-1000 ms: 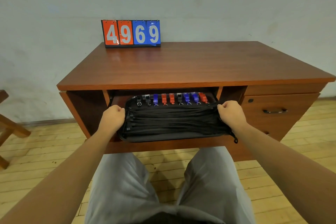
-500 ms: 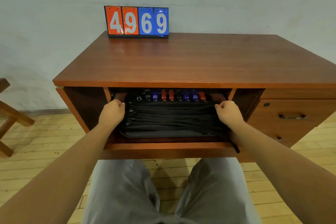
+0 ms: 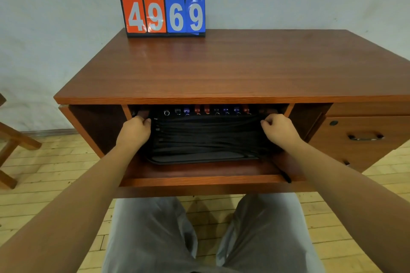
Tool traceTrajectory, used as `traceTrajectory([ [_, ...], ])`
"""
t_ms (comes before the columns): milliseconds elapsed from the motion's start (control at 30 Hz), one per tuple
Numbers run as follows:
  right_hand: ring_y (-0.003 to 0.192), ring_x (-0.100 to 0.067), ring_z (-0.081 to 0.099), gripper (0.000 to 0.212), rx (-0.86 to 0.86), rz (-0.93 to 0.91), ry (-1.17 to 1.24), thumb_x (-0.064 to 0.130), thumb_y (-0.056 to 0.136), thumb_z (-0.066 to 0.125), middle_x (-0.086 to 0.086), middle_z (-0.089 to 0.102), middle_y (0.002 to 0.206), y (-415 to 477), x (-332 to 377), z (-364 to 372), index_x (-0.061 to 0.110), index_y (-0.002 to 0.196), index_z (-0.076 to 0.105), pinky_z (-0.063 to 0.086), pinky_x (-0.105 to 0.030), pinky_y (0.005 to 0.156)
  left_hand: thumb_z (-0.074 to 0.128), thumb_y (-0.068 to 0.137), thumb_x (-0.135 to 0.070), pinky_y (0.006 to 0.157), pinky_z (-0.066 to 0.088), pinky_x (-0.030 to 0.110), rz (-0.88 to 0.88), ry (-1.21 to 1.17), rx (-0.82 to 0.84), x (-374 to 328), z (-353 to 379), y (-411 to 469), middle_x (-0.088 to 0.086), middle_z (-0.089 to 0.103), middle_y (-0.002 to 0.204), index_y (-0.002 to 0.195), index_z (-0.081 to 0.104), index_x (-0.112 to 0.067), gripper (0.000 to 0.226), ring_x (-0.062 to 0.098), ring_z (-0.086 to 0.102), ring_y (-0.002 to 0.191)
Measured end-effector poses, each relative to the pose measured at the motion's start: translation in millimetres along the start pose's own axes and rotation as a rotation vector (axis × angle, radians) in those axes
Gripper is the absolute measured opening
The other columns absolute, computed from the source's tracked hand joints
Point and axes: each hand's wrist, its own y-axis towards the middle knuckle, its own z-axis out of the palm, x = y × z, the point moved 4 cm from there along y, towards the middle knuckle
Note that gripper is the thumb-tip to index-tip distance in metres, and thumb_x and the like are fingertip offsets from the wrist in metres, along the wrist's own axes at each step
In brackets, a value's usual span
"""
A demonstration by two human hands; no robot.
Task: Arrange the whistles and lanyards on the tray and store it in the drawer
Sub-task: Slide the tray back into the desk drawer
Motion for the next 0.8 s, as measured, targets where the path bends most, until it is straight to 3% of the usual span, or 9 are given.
traceTrajectory([
  [67, 0.065, -0.023, 0.057, 0.026, -0.038, -0.037, -0.055, 0.026, 0.102, 0.053, -0.008, 0.063, 0.073, -4, -1, -4, 0.003, 0.102, 0.066, 0.042, -0.03, 0.053, 0.041, 0.103, -0.037, 0.081, 0.05, 0.038, -0.021, 0.006, 0.03, 0, -2, 0, 0.025, 0.06, 0.117, 0.128, 0.051, -0.004, 0.043, 0.04, 0.061, 0.097],
  [167, 0.079, -0.022, 0.061, 0.035, -0.105, -0.043, -0.128, 0.034, 0.101, 0.054, -0.011, 0.055, 0.118, -16, 0, -12, 0.009, 0.125, 0.057, 0.048, -0.033, 0.066, 0.043, 0.101, -0.038, 0.09, 0.05, 0.049, -0.026, 0.092, 0.015, -4, -3, -10, 0.027, 0.05, 0.129, 0.132, 0.043, -0.001, 0.048, 0.044, 0.059, 0.104],
  [200, 0.078, -0.02, 0.061, 0.035, -0.109, -0.056, -0.13, 0.036, 0.1, 0.054, -0.009, 0.05, 0.124, -21, 2, -14, 0.012, 0.125, 0.056, 0.051, -0.034, 0.07, 0.045, 0.101, -0.036, 0.089, 0.05, 0.05, 0.001, 0.12, -0.032, -7, -3, -17, 0.027, 0.045, 0.131, 0.131, 0.042, 0.0, 0.047, 0.044, 0.058, 0.102],
  [333, 0.09, -0.011, 0.059, 0.03, -0.011, -0.305, -0.126, 0.045, 0.095, 0.061, 0.002, 0.053, 0.112, -49, 17, -16, 0.021, 0.112, 0.062, 0.047, -0.024, 0.076, 0.053, 0.099, -0.028, 0.083, 0.05, 0.042, 0.333, 0.09, -0.23, -36, -1, -52, 0.014, 0.047, 0.117, 0.118, 0.052, -0.005, 0.03, 0.032, 0.057, 0.097],
  [467, 0.099, -0.007, 0.056, 0.039, 0.216, -0.424, -0.223, 0.054, 0.087, 0.067, 0.01, 0.049, 0.114, -74, 17, -11, 0.028, 0.116, 0.061, 0.052, -0.027, 0.088, 0.059, 0.094, -0.045, 0.098, 0.042, 0.034, 0.585, 0.055, 0.07, -50, 22, -70, 0.0, 0.045, 0.115, 0.125, 0.056, -0.019, 0.041, 0.016, 0.047, 0.111],
  [600, 0.094, -0.01, 0.058, 0.033, 0.273, -0.382, -0.361, 0.045, 0.088, 0.071, 0.009, 0.043, 0.12, -75, 3, -7, 0.03, 0.115, 0.059, 0.056, -0.031, 0.086, 0.069, 0.087, -0.044, 0.104, 0.039, 0.036, 0.586, 0.112, 0.245, -42, 33, -74, -0.004, 0.041, 0.118, 0.13, 0.051, -0.027, 0.049, 0.015, 0.04, 0.12],
  [800, 0.105, -0.009, 0.054, 0.018, 0.251, -0.37, -0.277, 0.023, 0.093, 0.069, 0.01, 0.047, 0.118, -69, -10, -19, 0.033, 0.108, 0.066, 0.045, -0.024, 0.098, 0.068, 0.091, -0.034, 0.101, 0.038, 0.036, 0.569, 0.184, 0.299, -45, 34, -70, -0.003, 0.046, 0.114, 0.107, 0.062, -0.028, 0.018, 0.016, 0.037, 0.112],
])
